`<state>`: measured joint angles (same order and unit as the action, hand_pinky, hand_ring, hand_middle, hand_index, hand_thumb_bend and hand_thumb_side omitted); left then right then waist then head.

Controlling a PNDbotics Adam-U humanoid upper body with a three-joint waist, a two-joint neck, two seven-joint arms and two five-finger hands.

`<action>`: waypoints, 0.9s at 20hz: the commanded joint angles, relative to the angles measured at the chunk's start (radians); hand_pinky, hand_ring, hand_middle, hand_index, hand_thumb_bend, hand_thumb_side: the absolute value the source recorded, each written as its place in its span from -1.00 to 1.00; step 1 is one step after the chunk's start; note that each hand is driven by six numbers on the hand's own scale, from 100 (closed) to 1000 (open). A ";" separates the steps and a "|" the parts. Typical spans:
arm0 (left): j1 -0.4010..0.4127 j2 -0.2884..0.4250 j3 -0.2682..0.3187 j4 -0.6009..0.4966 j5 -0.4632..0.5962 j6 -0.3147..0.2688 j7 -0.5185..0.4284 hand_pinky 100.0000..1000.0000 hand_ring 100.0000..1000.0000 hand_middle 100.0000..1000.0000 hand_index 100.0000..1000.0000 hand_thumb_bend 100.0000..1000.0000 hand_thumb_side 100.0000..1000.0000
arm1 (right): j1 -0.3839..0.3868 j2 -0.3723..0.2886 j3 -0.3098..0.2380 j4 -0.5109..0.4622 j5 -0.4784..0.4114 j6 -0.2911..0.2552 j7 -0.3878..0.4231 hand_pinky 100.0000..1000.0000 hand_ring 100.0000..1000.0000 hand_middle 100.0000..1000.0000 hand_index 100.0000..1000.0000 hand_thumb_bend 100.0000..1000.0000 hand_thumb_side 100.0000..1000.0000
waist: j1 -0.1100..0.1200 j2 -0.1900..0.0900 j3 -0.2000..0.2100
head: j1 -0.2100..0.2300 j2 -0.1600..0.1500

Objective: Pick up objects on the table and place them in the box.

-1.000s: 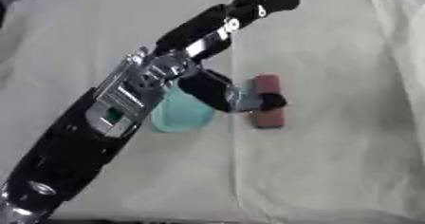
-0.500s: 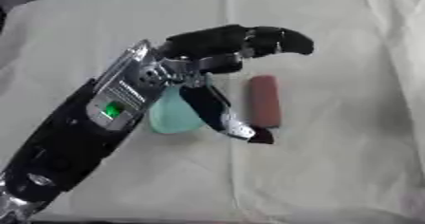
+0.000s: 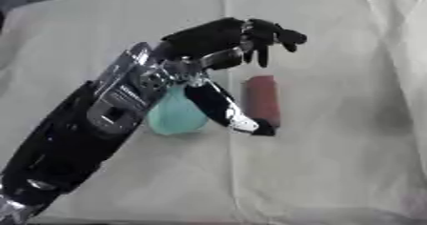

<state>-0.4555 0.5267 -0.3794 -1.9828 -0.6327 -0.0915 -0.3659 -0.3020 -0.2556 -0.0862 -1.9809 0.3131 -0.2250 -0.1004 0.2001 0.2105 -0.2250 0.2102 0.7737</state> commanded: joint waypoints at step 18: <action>-0.009 -0.138 0.006 -0.017 -0.441 0.037 -0.152 0.16 0.34 0.71 1.00 0.01 0.27 | -0.002 -0.019 0.001 -0.019 -0.002 -0.003 0.007 -0.34 0.12 0.70 0.61 -1.00 -0.11 | 0.006 -0.016 0.010 | -0.026 -0.004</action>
<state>-0.4578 0.3886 -0.3799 -1.9828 -1.0558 -0.0601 -0.5118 -0.2963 -0.2563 -0.0862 -1.9809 0.3131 -0.2282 -0.0965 0.2141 0.2099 -0.2167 0.1922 0.7737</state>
